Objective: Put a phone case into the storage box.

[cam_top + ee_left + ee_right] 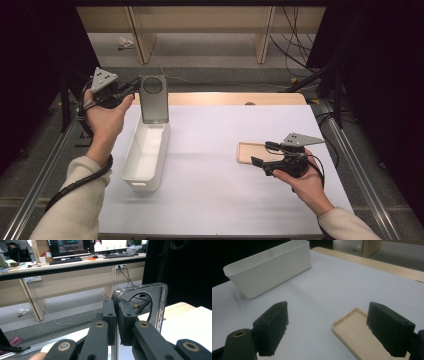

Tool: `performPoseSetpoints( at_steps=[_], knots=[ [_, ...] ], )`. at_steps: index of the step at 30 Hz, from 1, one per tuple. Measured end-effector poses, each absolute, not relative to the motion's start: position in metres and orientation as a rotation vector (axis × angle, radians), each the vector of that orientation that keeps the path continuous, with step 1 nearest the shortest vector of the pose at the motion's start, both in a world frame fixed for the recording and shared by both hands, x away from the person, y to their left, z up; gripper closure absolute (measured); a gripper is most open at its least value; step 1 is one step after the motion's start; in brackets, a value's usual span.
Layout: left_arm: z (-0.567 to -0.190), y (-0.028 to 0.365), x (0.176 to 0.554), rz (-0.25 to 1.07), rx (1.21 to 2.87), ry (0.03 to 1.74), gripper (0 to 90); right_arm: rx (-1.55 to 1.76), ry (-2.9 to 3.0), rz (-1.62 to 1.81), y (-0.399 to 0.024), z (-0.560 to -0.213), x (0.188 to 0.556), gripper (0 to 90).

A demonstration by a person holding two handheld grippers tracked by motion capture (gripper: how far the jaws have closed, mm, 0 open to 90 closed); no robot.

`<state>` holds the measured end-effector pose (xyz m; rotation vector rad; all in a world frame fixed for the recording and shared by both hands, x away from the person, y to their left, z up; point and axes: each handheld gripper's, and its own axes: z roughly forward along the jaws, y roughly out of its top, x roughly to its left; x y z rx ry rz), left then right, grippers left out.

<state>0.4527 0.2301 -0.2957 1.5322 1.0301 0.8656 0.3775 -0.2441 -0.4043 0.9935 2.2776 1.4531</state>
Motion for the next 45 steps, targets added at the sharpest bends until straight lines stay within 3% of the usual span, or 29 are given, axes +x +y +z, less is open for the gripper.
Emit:
performPoseSetpoints(
  at_steps=[45],
  knots=[
    [-0.323, 0.243, 0.489, 0.898, 1.562, 1.085, 84.8, 0.996, 2.277, 1.456, -0.245, -0.406, 0.378, 18.4]
  ],
)
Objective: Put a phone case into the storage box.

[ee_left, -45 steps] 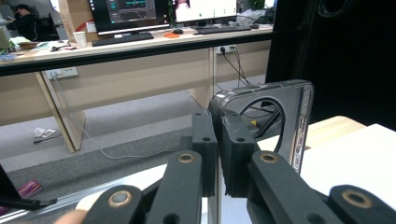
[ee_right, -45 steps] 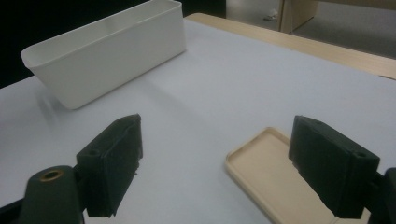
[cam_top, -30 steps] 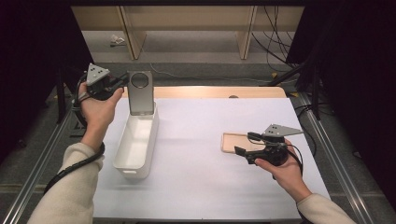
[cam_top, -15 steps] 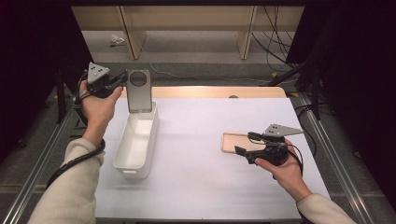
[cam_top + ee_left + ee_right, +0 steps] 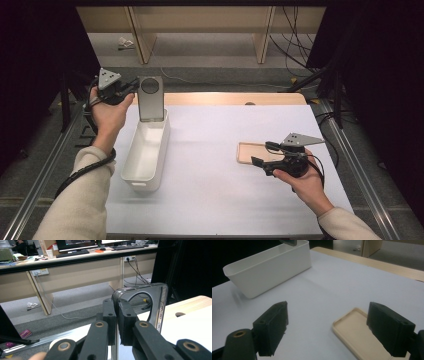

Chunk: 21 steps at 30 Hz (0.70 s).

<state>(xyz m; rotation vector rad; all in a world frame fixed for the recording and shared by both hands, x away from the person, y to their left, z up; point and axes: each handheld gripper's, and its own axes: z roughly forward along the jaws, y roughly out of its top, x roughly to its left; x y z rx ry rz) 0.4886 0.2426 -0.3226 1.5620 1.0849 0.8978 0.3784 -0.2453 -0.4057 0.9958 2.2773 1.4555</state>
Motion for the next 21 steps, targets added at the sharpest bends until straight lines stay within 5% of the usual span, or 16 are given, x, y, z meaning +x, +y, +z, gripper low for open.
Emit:
performPoseSetpoints(
  at_steps=[21],
  knots=[
    [-0.332, 0.242, 0.499, 0.891, 1.574, 1.114, 84.9, 0.991, 2.279, 1.46, -0.245, -0.406, 0.378, 18.2]
  ],
)
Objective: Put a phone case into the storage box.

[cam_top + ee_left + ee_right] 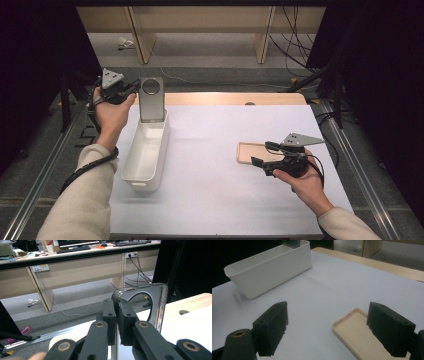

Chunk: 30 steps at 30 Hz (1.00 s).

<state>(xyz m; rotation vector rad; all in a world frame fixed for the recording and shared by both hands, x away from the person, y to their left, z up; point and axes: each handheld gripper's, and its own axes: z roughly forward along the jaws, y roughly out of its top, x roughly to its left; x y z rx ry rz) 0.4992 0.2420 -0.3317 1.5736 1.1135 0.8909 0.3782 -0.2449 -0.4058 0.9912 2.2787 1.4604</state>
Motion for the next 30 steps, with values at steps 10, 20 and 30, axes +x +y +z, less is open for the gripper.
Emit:
performPoseSetpoints(
  at_steps=[10, 20, 30],
  knots=[
    [-0.336, 0.242, 0.504, 0.89, 1.578, 1.128, 84.8, 0.996, 2.276, 1.46, -0.245, -0.406, 0.379, 18.1],
    [-0.34, 0.242, 0.507, 0.888, 1.591, 1.134, 84.8, 0.998, 2.276, 1.462, -0.245, -0.406, 0.379, 18.1],
    [-0.343, 0.241, 0.51, 0.888, 1.594, 1.137, 84.8, 0.998, 2.275, 1.47, -0.246, -0.407, 0.379, 17.9]
  ],
)
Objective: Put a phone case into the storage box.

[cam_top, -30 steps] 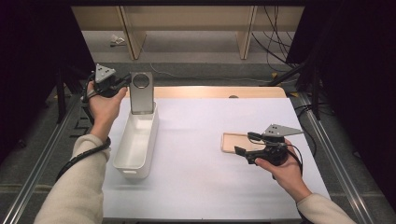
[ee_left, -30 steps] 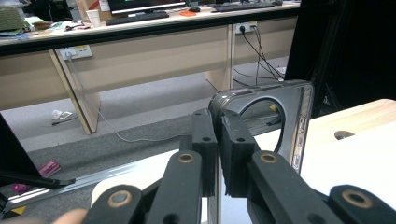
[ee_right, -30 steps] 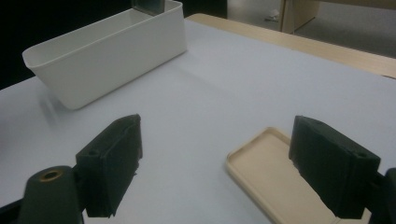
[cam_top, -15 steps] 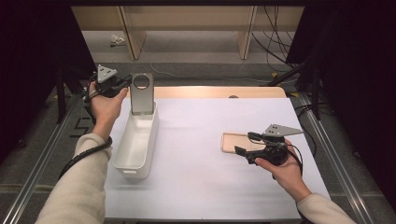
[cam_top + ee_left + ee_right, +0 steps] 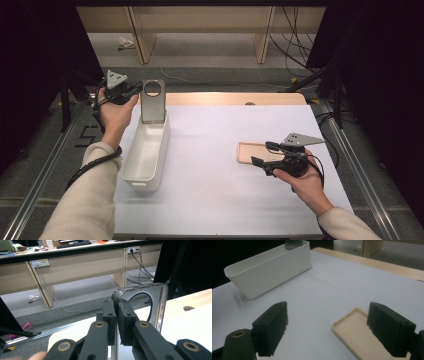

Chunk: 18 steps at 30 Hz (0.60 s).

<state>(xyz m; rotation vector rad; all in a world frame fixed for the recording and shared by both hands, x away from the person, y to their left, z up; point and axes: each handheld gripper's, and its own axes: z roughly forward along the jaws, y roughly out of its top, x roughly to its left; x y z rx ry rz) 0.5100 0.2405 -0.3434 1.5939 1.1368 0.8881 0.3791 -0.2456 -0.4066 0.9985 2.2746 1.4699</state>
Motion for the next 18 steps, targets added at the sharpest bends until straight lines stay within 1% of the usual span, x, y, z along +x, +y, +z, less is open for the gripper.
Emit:
performPoseSetpoints(
  at_steps=[18],
  knots=[
    [-0.3501, 0.2387, 0.5177, 0.894, 1.604, 1.146, 84.8, 0.996, 2.274, 1.469, -0.2459, -0.4062, 0.3792, 18.0]
  ],
)
